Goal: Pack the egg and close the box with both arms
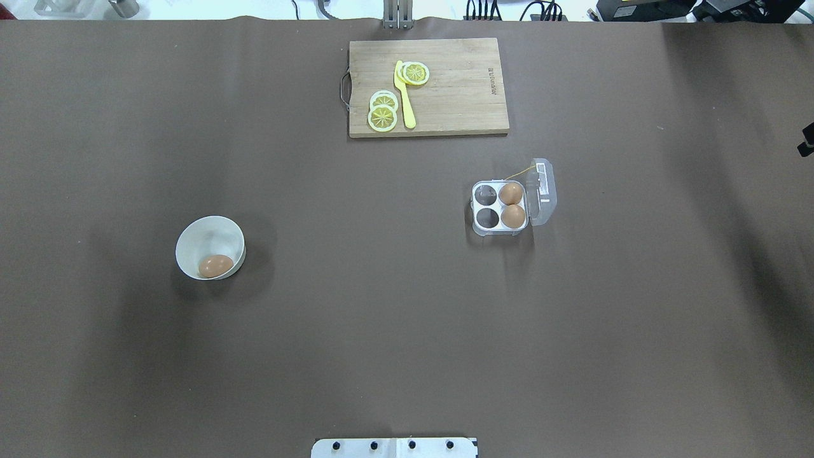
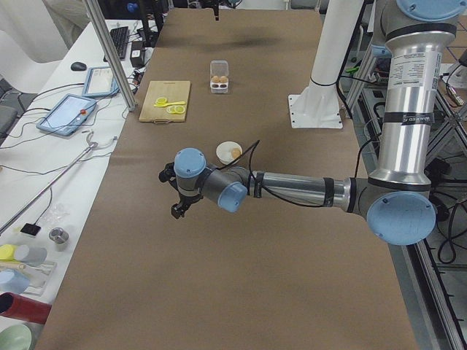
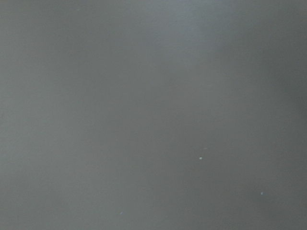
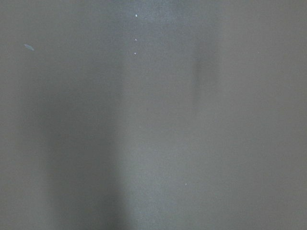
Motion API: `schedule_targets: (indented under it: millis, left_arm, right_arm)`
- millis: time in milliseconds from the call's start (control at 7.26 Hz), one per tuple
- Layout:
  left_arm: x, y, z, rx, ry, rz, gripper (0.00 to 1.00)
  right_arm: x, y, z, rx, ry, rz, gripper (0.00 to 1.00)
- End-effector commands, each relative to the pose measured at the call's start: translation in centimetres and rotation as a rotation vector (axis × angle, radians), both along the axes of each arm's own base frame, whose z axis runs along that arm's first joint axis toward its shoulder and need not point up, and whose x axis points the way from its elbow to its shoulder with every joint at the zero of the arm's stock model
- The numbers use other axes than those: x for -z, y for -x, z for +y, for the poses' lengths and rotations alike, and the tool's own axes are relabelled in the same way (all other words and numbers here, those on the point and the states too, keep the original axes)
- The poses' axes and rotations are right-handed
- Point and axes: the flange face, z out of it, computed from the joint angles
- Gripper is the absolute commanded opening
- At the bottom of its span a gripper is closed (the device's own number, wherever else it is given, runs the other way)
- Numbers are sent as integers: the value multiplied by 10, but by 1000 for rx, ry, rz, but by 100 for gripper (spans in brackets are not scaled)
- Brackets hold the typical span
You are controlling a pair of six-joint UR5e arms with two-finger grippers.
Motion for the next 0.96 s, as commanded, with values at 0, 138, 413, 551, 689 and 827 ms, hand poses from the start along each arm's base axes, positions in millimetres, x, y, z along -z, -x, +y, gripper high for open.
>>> schedule_targets:
  millis: [0,138,413,551,689,827]
  left_arm:
    - [51,-60,-16,-115,-74,58,98]
    - [79,-86,-19,-162,-98,92,97]
    - [126,-127,-19,-225,-130,106,98]
    - [154,-140,-15,-244,-114,96,97]
    - [170,-154,-11,-268,-114,98,94]
    - [179,-167,-11,-287,-124,103,86]
  right_arm:
    - [-3,5,1,5,13,-13,100]
    - [-7,7,2,7,25,-19,100]
    - [-10,9,1,7,36,-18,100]
    - [-11,10,2,7,38,-18,100]
    - [-14,11,2,9,45,-20,100]
    - [-15,12,1,11,47,-19,100]
